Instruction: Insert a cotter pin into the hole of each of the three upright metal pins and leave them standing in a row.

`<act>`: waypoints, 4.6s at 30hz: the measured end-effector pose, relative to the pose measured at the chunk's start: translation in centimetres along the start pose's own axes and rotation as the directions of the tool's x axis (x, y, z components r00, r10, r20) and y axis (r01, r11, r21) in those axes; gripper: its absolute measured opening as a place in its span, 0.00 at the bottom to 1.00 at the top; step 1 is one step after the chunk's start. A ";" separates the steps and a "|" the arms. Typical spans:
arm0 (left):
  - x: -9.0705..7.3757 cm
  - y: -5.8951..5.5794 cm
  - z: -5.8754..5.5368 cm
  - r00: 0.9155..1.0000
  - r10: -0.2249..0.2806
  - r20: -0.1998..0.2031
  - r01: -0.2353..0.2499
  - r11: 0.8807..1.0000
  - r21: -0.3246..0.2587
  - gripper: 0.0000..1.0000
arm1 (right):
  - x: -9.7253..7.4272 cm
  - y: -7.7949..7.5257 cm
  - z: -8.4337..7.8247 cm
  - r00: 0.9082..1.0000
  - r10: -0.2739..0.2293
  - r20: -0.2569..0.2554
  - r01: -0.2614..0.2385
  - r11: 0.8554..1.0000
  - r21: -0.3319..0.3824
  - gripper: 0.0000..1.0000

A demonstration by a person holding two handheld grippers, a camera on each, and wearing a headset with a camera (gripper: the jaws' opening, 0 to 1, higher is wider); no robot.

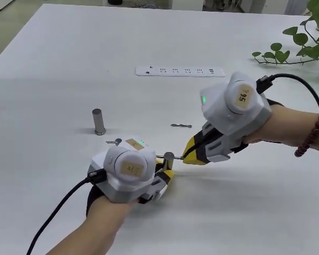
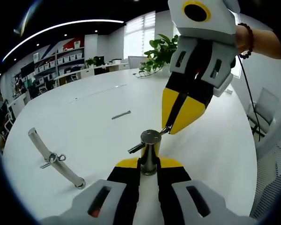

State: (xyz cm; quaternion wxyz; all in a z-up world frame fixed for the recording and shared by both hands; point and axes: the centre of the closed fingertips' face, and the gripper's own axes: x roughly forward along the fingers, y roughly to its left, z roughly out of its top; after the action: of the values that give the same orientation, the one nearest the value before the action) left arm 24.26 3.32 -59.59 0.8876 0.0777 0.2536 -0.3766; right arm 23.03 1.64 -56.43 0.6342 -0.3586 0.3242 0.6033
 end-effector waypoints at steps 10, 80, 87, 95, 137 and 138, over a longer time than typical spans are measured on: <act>0.0 0.0 0.0 1.000 0.001 -0.001 -0.001 1.000 -0.010 0.11 | 0.5 0.1 0.2 1.000 -0.002 -0.007 0.001 1.000 -0.008 0.00; -8.3 1.5 1.3 0.999 0.012 0.045 -0.010 0.999 -0.040 0.52 | 2.4 0.4 2.4 0.996 0.030 0.081 -0.036 0.997 0.076 0.08; -9.5 1.3 0.9 0.999 0.009 0.045 -0.007 0.999 -0.035 0.58 | 2.3 -0.1 3.2 0.997 0.027 0.073 -0.031 0.998 0.051 0.08; -10.3 2.7 0.8 0.997 0.048 0.058 -0.045 0.998 -0.053 0.72 | 2.4 -1.2 3.6 0.998 0.027 0.065 -0.029 0.999 0.035 0.08; -10.8 4.6 1.9 0.987 0.084 0.140 -0.076 0.995 -0.061 0.97 | 3.8 -3.6 4.4 0.997 0.067 0.029 -0.067 0.998 0.007 0.08; -10.8 4.6 1.9 0.987 0.083 0.139 -0.075 0.995 -0.062 0.97 | 3.8 -3.6 4.4 0.997 0.067 0.030 -0.068 0.998 0.007 0.08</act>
State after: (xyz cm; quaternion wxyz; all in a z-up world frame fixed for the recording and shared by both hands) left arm 21.92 12.67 -52.72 0.9195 0.0356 0.1974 -0.3382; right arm 26.79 7.32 -57.06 0.6197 -0.3360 0.3289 0.6284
